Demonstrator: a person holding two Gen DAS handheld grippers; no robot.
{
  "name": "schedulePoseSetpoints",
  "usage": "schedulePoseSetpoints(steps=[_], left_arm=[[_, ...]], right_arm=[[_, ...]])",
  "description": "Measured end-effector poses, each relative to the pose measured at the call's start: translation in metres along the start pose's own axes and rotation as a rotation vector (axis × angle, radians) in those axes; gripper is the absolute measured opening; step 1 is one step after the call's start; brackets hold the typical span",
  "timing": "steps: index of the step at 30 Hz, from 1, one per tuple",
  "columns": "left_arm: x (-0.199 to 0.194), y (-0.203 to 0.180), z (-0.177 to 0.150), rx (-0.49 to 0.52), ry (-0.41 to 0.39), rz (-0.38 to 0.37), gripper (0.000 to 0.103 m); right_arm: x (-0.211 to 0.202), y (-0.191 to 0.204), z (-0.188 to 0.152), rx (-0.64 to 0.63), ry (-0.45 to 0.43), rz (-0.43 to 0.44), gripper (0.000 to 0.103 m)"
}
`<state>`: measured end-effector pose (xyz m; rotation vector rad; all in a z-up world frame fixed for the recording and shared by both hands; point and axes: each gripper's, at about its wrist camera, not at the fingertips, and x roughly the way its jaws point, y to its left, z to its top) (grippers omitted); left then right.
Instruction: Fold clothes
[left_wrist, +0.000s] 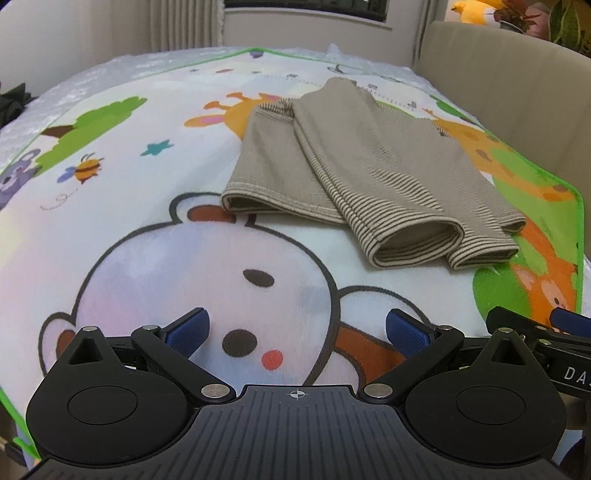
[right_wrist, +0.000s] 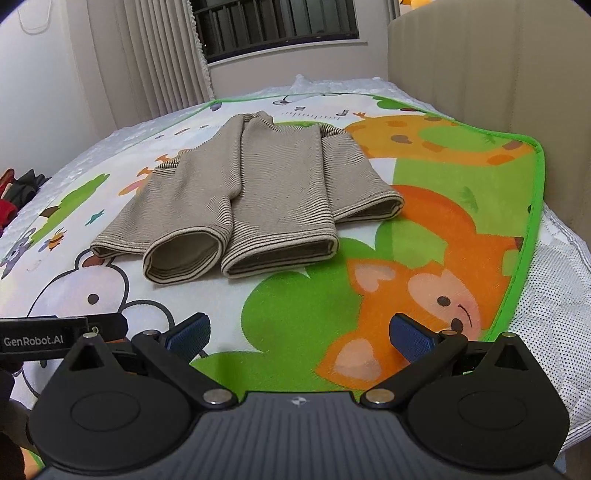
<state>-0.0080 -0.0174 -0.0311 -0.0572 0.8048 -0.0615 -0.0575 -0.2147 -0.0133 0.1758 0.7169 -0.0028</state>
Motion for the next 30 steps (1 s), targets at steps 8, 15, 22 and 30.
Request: schedulePoseSetpoints(steps=[8, 15, 22, 30], left_arm=[[-0.005, 0.015, 0.004, -0.001, 0.005, -0.019, 0.103], [-0.007, 0.009, 0.010, 0.022, 0.001, 0.008, 0.103], [-0.011, 0.005, 0.014, 0.039, -0.006, 0.011, 0.103], [-0.012, 0.002, 0.018, 0.040, -0.003, 0.013, 0.103]], right_arm=[[0.000, 0.001, 0.000, 0.000, 0.003, -0.001, 0.103], [0.001, 0.000, 0.001, -0.001, 0.007, 0.000, 0.103], [0.001, 0.000, 0.002, -0.003, 0.008, -0.001, 0.103], [0.003, 0.000, 0.002, -0.001, 0.010, -0.004, 0.103]])
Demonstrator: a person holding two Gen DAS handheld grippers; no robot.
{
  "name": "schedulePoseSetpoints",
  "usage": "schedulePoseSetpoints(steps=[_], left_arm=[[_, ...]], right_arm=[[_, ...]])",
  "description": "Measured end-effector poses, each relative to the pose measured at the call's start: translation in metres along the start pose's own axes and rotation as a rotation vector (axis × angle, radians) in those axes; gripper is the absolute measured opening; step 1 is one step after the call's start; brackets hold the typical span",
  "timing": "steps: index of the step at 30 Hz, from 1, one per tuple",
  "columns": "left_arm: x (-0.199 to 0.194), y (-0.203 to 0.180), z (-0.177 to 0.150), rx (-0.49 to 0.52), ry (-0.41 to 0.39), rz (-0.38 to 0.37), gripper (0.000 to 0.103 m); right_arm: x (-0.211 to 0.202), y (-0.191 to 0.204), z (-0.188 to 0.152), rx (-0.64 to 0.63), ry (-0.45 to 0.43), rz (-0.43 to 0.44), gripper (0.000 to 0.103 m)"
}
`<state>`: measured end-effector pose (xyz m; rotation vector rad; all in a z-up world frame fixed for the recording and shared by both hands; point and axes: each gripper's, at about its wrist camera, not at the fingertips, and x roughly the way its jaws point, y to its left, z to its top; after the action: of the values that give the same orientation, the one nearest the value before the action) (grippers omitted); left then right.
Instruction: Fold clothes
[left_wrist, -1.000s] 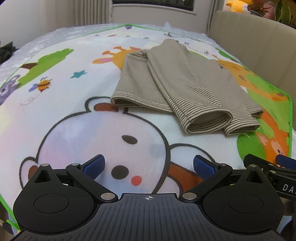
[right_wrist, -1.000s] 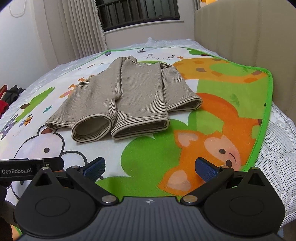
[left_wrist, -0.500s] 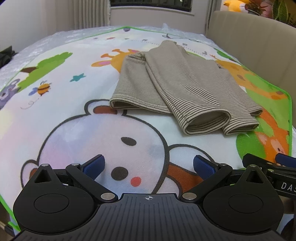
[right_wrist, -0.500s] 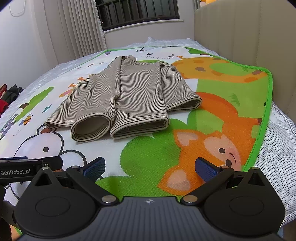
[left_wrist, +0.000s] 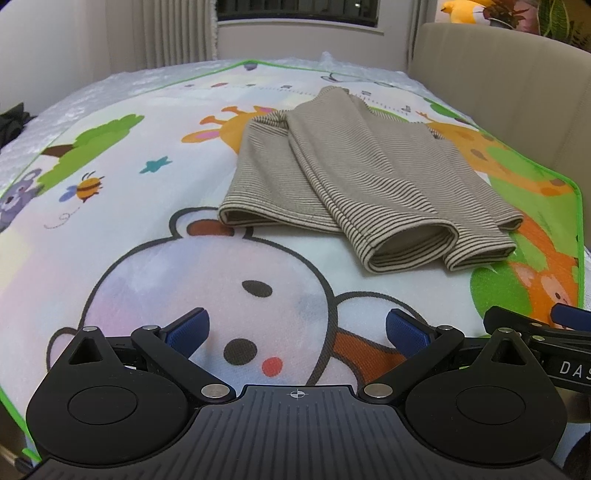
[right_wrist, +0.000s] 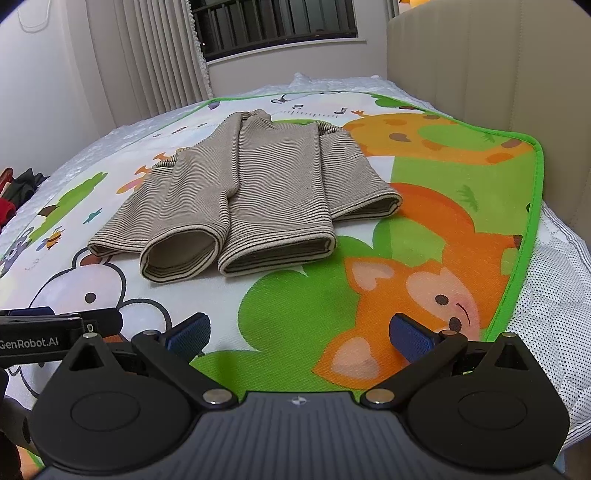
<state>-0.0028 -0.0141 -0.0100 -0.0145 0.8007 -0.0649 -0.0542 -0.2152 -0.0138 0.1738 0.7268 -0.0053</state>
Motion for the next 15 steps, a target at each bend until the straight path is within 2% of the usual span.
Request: schedulePoseSetpoints(steps=[15], left_arm=[[0.0015, -0.0009, 0.0027, 0.002, 0.000, 0.000, 0.103]], right_arm=[[0.0031, 0.0002, 0.0003, 0.000, 0.005, -0.003, 0.103]])
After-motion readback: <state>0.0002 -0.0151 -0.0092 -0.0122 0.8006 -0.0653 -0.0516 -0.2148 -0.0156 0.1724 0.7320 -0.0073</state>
